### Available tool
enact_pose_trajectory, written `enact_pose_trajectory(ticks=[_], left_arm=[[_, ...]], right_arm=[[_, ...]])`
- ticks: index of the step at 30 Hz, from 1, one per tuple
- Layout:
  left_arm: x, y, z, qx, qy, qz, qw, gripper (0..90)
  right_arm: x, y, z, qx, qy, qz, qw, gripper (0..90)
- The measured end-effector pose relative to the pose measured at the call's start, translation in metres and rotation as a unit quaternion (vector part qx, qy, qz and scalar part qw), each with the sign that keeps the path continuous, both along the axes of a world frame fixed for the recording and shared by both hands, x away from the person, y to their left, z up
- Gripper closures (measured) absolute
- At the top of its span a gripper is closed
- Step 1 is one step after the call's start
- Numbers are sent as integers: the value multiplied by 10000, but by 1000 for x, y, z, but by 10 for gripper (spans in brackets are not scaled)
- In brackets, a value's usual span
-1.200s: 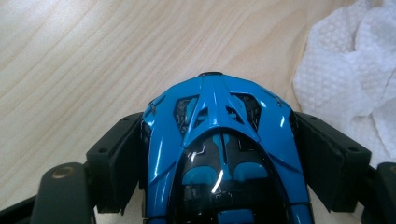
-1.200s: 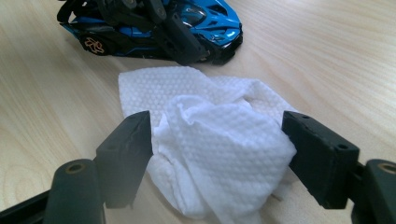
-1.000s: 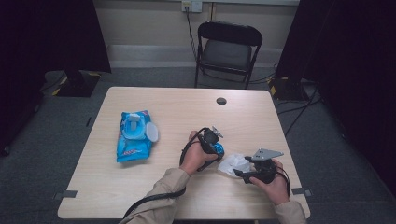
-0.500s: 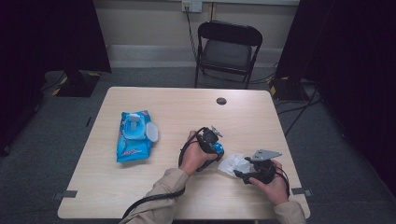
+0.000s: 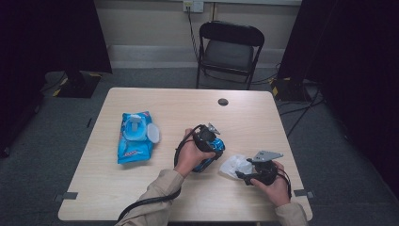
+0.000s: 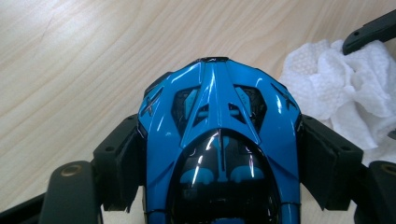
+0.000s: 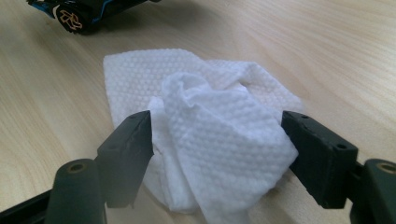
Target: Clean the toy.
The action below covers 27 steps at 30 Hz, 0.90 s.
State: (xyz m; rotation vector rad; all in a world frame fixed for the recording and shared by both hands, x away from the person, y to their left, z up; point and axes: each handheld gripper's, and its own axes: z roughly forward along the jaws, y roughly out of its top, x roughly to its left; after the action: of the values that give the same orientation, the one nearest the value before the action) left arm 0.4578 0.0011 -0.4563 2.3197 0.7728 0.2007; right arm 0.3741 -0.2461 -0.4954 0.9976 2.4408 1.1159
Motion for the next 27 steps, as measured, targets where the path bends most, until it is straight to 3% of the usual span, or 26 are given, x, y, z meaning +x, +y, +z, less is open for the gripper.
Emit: enact_pose_trajectory(ticks=[10,17,23,27], left_arm=[[-4,6,6,-156,-17,-1,9999,245],[-5,10,13,-199,-48,-35,9998,245],[-7,12,16,-254,-58,-16,9997,244],[-7,14,18,-243,-97,-37,9997,245]], right_arm=[[0,0,5,159,-12,-142,9998,274],[-1,1,11,238,-13,-160,9996,376],[-3,2,17,299,-149,-300,9990,390],[-6,6,20,253,-103,-243,9993,401]])
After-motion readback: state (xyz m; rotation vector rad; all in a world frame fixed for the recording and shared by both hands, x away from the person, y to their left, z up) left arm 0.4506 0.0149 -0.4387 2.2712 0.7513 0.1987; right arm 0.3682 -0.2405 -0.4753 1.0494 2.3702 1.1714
